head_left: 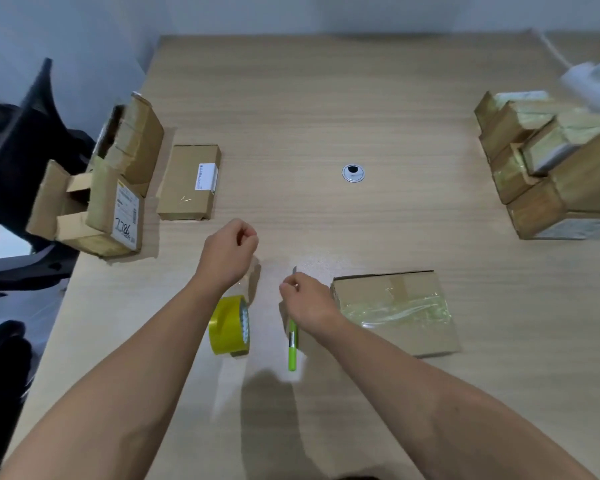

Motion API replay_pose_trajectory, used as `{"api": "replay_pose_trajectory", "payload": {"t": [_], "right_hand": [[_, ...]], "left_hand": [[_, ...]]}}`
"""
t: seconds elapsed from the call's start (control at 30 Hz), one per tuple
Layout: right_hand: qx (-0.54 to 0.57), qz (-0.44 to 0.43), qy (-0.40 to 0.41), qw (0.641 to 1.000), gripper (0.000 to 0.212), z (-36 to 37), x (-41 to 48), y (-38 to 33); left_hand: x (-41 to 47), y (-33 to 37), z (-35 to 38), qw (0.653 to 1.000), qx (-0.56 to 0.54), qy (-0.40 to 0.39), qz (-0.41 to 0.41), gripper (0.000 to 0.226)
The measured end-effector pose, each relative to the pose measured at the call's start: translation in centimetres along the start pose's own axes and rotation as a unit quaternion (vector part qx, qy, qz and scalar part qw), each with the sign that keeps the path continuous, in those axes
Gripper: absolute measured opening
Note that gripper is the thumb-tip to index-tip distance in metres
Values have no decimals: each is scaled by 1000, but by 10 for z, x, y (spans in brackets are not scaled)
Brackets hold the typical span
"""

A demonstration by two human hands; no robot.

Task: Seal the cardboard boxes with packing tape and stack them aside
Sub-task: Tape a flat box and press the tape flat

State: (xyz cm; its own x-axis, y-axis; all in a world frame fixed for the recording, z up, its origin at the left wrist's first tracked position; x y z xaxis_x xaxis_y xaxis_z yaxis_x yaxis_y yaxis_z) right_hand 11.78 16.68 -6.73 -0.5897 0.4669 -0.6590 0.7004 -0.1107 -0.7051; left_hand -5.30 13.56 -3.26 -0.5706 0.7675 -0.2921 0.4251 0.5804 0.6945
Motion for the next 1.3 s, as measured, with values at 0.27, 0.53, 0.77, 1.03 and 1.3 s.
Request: {"api": "replay_pose_trajectory", "payload": {"t": [0.27, 0.53, 0.77, 1.03, 1.3], "right_hand": [[55, -54, 140, 987, 22, -99, -36, 45], [-68, 31, 220, 973, 26, -167, -55, 138], [-98, 53, 196, 974, 45, -172, -60, 159], [-34, 41, 176, 983, 51, -179, -50, 174], [67, 52, 170, 982, 36, -175, -45, 192]], "left_hand": [[-59, 52, 81, 998, -51, -4, 37, 9], [-85, 36, 186, 992, -3, 3, -123, 25], [-92, 25, 198, 980, -60, 57, -179, 26], [-101, 20, 211, 963, -139, 49, -228, 26], [-103, 20, 215, 966, -193, 15, -170, 24]]}}
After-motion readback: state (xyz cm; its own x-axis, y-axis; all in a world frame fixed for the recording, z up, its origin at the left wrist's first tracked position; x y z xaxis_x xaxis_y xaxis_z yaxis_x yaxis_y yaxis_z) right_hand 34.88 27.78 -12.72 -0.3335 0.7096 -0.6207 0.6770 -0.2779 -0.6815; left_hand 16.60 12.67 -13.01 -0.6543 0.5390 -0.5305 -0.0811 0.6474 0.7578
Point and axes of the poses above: each hand's wrist, its own x-axis towards the middle knuckle, its own z-axis out of the palm, y = z × x, the point moved 6 cm from there along x, towards the middle knuckle, and after that the axes turned 10 degrees about -y, right-handed, at the moved point
